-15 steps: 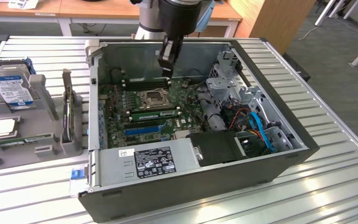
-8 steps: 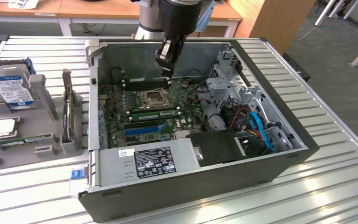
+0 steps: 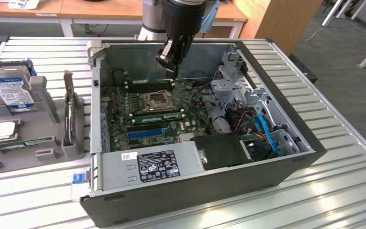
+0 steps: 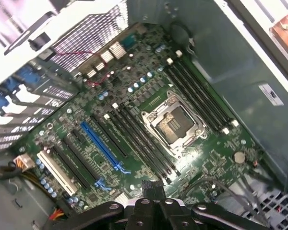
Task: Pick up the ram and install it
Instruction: 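Press down the ram until it locks into place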
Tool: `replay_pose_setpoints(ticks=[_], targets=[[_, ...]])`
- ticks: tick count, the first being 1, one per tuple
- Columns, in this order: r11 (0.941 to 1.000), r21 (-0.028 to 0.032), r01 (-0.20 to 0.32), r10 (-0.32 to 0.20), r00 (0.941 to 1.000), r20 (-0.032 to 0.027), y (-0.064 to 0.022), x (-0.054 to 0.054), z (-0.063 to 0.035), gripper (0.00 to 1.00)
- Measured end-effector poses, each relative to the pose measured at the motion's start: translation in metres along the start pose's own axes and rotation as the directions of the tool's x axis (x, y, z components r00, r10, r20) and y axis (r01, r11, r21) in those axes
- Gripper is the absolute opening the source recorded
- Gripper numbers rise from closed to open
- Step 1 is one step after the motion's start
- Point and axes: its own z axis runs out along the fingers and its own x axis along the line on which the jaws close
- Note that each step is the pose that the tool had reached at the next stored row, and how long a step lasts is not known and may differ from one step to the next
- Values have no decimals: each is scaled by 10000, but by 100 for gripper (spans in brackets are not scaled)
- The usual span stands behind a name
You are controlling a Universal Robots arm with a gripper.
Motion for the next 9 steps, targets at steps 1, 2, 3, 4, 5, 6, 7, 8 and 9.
replay_pose_setpoints(ticks=[1,2,3,4,5,6,7,8,9], targets=[[9999,5,-152,152,9999,5,0,0,0,10],[9995,11,-321,321,9995,12,0,0,0,10],[9988,17,-481,481,9988,17,0,0,0,10],[9979,22,-641,641,9979,23,0,0,0,10],[9968,28,-804,804,9968,29,0,0,0,10],[9953,33,-965,964,9953,36,0,0,0,10],[9936,38,-1128,1128,9936,42,0,0,0,10],[9915,43,-1299,1299,9915,50,0,0,0,10],[9892,48,-1463,1463,9892,56,0,0,0,10]])
